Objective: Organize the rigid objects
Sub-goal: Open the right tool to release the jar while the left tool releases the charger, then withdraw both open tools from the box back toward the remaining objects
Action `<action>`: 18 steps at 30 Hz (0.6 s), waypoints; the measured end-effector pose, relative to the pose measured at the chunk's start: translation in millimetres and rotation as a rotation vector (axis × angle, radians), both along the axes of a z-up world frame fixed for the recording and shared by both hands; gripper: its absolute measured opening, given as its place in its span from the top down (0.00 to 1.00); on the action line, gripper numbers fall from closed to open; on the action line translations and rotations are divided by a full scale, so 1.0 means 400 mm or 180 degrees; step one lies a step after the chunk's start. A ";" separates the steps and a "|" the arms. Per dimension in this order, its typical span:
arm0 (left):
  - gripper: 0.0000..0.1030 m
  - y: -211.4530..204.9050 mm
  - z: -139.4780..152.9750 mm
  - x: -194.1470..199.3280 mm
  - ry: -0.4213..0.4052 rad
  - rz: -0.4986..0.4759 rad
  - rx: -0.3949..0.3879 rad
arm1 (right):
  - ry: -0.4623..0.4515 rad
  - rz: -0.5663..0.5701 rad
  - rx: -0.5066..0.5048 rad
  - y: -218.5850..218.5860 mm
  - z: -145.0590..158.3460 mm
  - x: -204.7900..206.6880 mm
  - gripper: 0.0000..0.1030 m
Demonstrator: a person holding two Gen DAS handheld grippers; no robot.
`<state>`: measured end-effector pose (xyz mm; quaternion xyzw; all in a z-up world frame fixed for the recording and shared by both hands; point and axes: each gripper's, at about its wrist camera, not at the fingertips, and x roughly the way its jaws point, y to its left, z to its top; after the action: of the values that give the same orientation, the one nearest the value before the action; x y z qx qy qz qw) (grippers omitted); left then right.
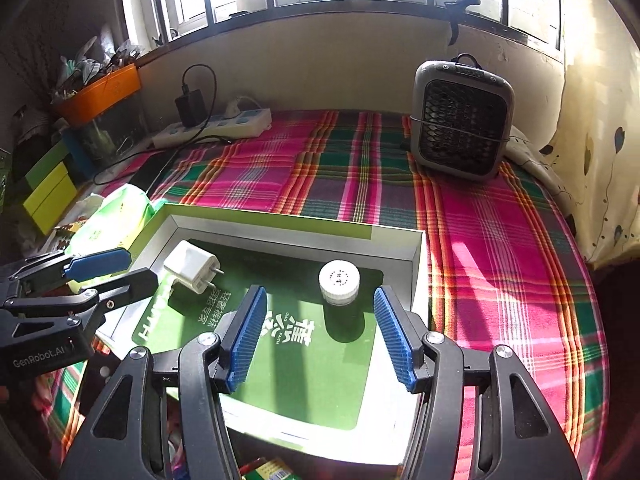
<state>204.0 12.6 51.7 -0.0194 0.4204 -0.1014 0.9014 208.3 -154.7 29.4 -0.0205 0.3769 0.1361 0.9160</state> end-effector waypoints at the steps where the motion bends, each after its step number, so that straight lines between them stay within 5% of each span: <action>1: 0.52 0.004 0.004 -0.010 -0.0019 0.0010 -0.0005 | -0.0018 -0.0003 0.0000 -0.002 0.004 -0.011 0.45; 18: 0.52 0.101 0.013 -0.189 -0.0135 0.0276 -0.0177 | -0.0147 -0.0106 0.0130 -0.056 0.015 -0.198 0.45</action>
<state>128.4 52.9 56.9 -0.0605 0.3970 -0.0743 0.9128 128.9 -177.0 35.4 0.0013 0.3531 0.1280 0.9268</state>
